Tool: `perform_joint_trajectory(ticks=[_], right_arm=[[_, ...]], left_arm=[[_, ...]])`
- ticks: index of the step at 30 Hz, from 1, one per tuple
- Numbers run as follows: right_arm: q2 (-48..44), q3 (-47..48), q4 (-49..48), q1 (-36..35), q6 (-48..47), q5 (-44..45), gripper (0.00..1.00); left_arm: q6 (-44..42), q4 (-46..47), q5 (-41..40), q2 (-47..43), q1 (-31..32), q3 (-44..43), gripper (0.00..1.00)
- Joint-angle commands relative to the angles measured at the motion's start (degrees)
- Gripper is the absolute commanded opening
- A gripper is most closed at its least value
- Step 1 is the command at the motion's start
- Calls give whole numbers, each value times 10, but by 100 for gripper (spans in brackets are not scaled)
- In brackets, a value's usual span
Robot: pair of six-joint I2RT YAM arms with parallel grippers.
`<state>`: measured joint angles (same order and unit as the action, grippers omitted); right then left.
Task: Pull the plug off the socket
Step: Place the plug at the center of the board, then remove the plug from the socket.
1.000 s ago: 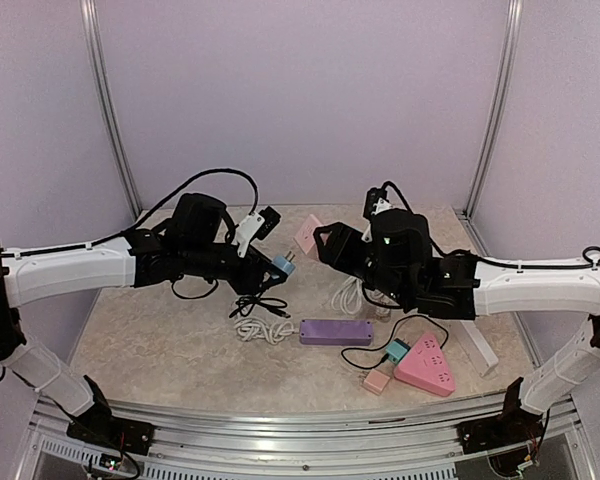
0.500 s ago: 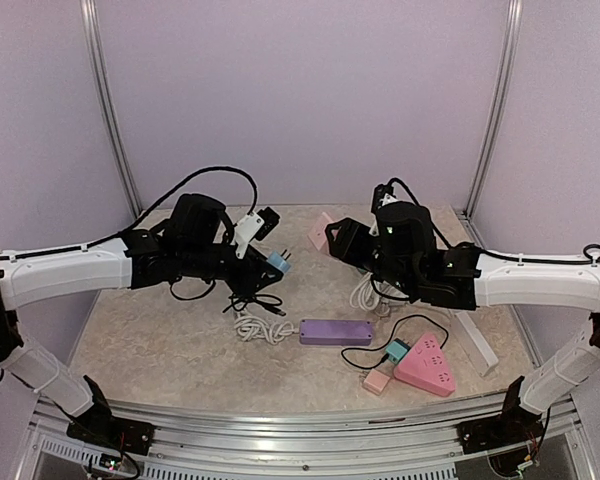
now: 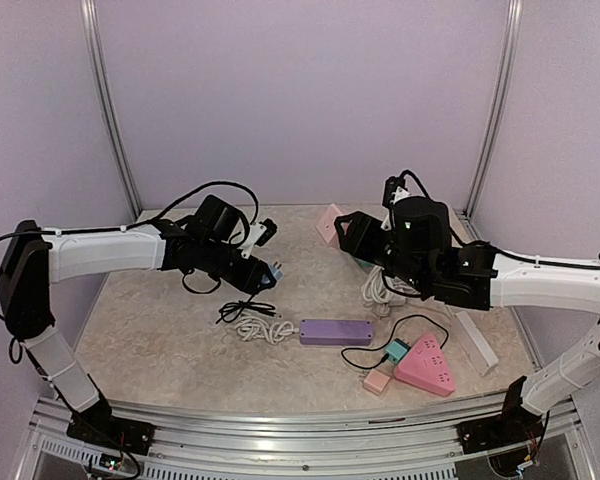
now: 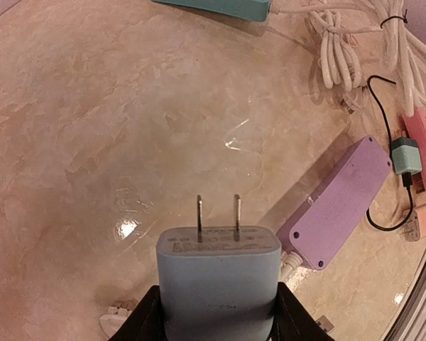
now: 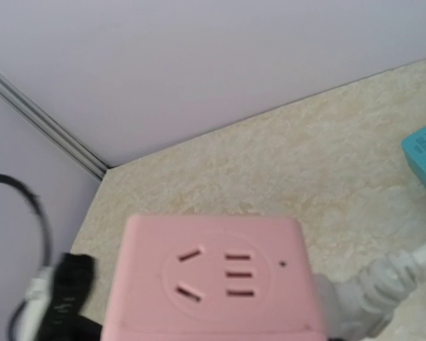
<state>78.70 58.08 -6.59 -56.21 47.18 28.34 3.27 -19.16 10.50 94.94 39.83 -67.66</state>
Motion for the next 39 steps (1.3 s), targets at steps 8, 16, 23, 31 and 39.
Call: perform_joint_trajectory(ticks=[8,16,23,31,39], right_arm=[[-9,-8,-48,3,-17,-22,0],[0,-6,-55,5,-22,-33,0],[10,-3,-59,10,-22,-52,0],[32,17,-80,12,-36,-104,0],[81,77,-68,-8,-34,-106,0]], left_arm=[[16,-50,21,71,-2,-51,34],[23,-46,43,68,-10,-51,64],[28,-2,48,20,-14,-21,95],[12,151,77,-137,-9,92,99],[35,193,175,-210,-6,100,99]])
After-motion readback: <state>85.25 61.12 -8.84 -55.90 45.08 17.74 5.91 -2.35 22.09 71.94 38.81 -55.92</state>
